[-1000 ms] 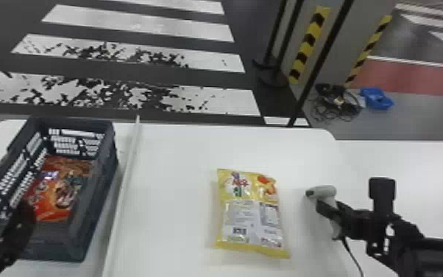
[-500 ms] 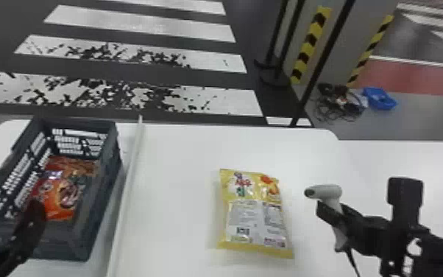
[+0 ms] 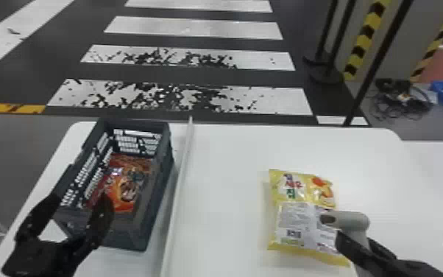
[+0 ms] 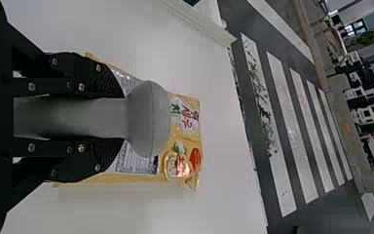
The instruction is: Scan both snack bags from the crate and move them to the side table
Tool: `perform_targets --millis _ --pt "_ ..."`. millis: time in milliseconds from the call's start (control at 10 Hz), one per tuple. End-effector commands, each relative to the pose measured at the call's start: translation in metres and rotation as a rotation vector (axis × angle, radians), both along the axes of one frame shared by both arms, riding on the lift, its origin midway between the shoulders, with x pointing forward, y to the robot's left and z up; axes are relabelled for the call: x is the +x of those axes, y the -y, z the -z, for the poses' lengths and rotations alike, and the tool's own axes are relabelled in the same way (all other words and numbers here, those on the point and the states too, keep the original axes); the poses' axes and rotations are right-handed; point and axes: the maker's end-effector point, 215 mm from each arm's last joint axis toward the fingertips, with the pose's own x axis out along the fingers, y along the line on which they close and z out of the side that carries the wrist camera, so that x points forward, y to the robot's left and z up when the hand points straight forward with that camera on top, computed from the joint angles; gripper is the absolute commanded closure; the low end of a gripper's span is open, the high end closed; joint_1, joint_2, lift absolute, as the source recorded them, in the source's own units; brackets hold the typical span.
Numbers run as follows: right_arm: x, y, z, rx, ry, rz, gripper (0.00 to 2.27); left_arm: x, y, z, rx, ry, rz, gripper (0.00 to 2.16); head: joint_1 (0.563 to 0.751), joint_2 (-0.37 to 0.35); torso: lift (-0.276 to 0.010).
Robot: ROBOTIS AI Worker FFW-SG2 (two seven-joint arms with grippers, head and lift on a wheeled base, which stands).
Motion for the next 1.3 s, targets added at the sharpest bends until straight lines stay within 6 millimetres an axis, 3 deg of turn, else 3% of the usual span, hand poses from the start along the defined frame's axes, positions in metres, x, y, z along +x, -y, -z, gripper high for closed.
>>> perform_targets --millis 0,200,400,600,900,1100,1200 --pt "-0.016 -0.032 0.001 0.049 -0.012 -0.024 2.24 0.001 0.003 -0.001 -0.005 0.005 0.003 0.03 0.695 0.011 -0.095" --pt "-0.026 -0.061 0.007 0.068 -0.019 -0.059 2.24 0.003 0.005 -0.001 -0.009 0.01 0.007 0.03 0.695 0.076 -0.095" --pt "-0.018 -0.075 0.012 0.054 0.017 -0.068 2.25 0.002 0.007 -0.004 -0.012 0.022 0.01 0.03 0.695 0.12 -0.095" --pt "-0.01 -0.088 0.031 0.048 0.029 -0.079 2.24 0.002 0.01 -0.004 -0.016 0.022 0.017 0.03 0.695 0.136 -0.095" --pt "-0.003 -0.086 0.046 0.029 0.038 -0.08 2.24 -0.001 0.011 -0.007 -0.018 0.026 0.017 0.03 0.695 0.151 -0.095" --pt "0.001 -0.08 0.04 0.023 0.058 -0.076 2.24 -0.002 0.012 -0.008 -0.018 0.028 0.018 0.03 0.695 0.147 -0.095" --pt "0.007 -0.065 0.027 0.018 0.079 -0.058 2.24 -0.002 0.012 -0.011 -0.018 0.033 0.02 0.03 0.695 0.143 -0.095"
